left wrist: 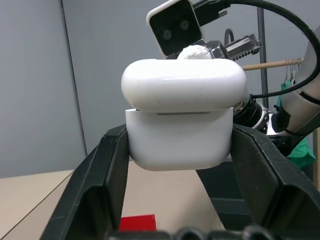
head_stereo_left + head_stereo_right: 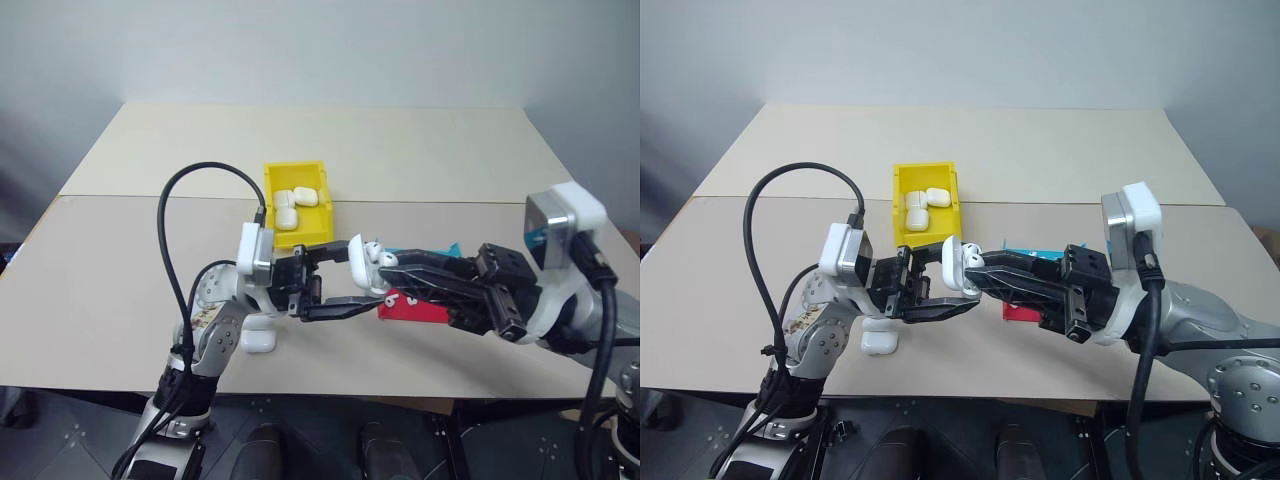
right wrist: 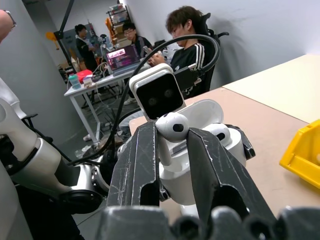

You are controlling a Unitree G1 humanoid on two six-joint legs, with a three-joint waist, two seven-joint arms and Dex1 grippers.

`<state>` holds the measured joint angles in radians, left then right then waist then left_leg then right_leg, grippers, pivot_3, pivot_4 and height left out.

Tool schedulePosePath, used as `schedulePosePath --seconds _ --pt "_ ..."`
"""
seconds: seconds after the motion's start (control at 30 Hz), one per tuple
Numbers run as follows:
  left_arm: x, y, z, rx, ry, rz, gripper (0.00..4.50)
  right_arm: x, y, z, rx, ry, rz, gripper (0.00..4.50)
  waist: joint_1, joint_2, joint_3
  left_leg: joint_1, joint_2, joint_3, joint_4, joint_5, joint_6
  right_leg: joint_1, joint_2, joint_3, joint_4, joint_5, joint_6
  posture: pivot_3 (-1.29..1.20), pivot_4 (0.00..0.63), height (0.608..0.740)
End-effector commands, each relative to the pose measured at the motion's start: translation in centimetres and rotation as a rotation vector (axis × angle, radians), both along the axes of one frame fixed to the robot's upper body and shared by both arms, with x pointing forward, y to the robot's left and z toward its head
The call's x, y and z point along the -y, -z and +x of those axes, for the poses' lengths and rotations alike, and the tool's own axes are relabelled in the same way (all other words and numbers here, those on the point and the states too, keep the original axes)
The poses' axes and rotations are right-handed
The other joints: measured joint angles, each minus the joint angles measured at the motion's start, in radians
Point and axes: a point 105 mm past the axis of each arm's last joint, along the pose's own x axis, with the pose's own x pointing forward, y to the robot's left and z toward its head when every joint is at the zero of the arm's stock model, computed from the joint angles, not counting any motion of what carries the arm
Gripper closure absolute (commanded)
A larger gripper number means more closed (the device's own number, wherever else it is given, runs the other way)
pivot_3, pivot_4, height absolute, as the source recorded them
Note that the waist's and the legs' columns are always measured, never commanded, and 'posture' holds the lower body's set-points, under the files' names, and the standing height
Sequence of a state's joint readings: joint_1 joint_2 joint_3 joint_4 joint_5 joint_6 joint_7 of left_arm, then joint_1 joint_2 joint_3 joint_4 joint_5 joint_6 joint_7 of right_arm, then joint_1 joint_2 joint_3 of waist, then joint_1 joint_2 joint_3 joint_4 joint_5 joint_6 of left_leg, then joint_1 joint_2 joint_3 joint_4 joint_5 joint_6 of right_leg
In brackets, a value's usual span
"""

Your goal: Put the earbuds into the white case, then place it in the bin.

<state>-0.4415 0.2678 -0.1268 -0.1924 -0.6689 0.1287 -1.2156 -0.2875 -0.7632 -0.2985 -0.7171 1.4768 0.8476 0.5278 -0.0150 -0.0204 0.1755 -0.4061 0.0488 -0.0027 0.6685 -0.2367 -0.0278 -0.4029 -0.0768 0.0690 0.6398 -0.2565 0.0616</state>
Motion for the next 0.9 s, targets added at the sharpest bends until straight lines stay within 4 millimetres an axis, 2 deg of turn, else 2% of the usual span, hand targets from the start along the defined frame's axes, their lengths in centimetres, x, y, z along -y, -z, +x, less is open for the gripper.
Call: schedulePosePath --seconds 0.03,0.9 --pt "-0.04 -0.76 -0.31 0.049 0.003 -0.023 1.75 -0.10 -0.15 -0.53 0.042 -0.009 -0.008 3.85 0.000 0.000 0.000 0.000 0.000 0.000 0.000 0.000 0.000 0.000 0.000 0.000 0.000 0.000 0.000 0.00 0.150 0.740" --pt "0.25 -0.94 0.22 0.062 -0.020 -0.045 1.75 -0.32 0.67 -0.43 0.106 0.009 -0.052 3.85 0.000 0.000 0.000 0.000 0.000 0.000 0.000 0.000 0.000 0.000 0.000 0.000 0.000 0.000 0.000 0.00 0.150 0.740"
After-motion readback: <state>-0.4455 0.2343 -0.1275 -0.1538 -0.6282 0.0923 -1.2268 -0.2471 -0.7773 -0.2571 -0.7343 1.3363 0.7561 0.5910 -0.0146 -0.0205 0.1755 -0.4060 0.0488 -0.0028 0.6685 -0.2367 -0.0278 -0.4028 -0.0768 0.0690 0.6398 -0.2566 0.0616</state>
